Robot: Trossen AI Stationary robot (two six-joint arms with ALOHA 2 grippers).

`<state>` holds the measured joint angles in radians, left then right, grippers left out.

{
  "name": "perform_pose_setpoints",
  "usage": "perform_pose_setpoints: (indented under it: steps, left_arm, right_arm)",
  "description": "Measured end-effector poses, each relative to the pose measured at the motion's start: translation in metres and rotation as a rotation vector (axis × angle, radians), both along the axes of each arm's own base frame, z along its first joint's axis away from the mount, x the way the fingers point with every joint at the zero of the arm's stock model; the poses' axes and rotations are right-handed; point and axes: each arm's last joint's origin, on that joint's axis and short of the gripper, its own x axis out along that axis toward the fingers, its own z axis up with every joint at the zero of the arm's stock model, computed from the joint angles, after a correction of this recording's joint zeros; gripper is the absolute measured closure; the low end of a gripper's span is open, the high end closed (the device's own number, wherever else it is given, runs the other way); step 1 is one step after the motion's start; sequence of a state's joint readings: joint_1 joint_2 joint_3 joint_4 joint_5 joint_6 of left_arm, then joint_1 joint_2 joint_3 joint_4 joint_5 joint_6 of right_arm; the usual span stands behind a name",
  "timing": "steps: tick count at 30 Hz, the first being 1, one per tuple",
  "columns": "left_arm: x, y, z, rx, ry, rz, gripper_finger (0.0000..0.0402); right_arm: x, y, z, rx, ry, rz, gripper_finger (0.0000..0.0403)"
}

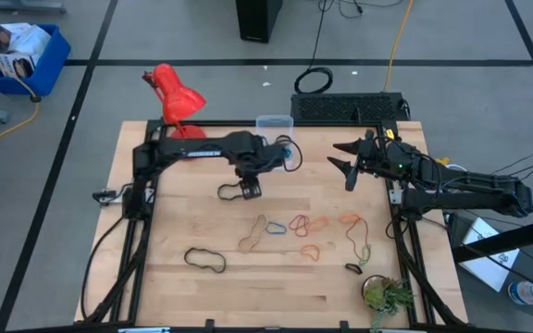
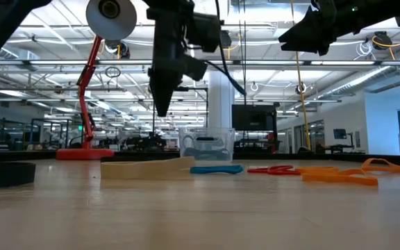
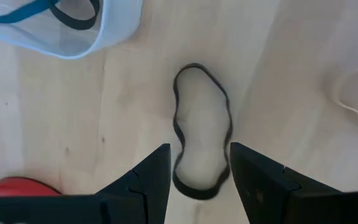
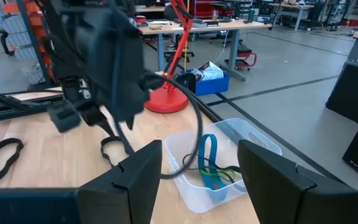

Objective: Pick and place rubber bands into bin
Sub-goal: Put the black rubber band into the transparent bin

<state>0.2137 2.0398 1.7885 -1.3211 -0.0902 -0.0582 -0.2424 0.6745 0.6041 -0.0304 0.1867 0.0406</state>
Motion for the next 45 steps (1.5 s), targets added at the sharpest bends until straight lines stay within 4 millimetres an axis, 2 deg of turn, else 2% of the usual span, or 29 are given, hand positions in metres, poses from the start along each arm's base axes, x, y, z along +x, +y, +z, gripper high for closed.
perform_pose_setpoints:
  steps: [7,13,22,36,40,45]
  left_arm:
    - [0.004,0.019,-0.019,-0.025,-0.054,0.046,0.0231]
    - [-0.007,0.028,-0.04,-0.04,0.003,0.076,0.0231]
    - [-0.017,0.032,-0.073,-0.076,0.005,0.099,0.0231]
    - [-0.027,0.033,-0.095,-0.093,0.007,0.109,0.0233]
    - [-0.027,0.033,-0.095,-0.096,0.006,0.108,0.026]
    - [-0.025,0.032,-0.095,-0.101,-0.007,0.108,0.0322]
  right_arm:
    - [0.0,0.0,0.0,-0.002,0.004,0.001,0.0195]
    - [0.0,0.0,0.0,-0.013,0.01,0.003,0.0195]
    - [0.0,-0.001,0.0,-0.027,0.015,-0.021,0.0195]
    - [0.0,-0.001,0.0,-0.025,0.007,-0.022,0.0195]
    - [0.0,-0.001,0.0,-0.022,0.005,-0.022,0.0195]
    - [0.0,-0.001,0.0,-0.022,0.005,-0.023,0.0195]
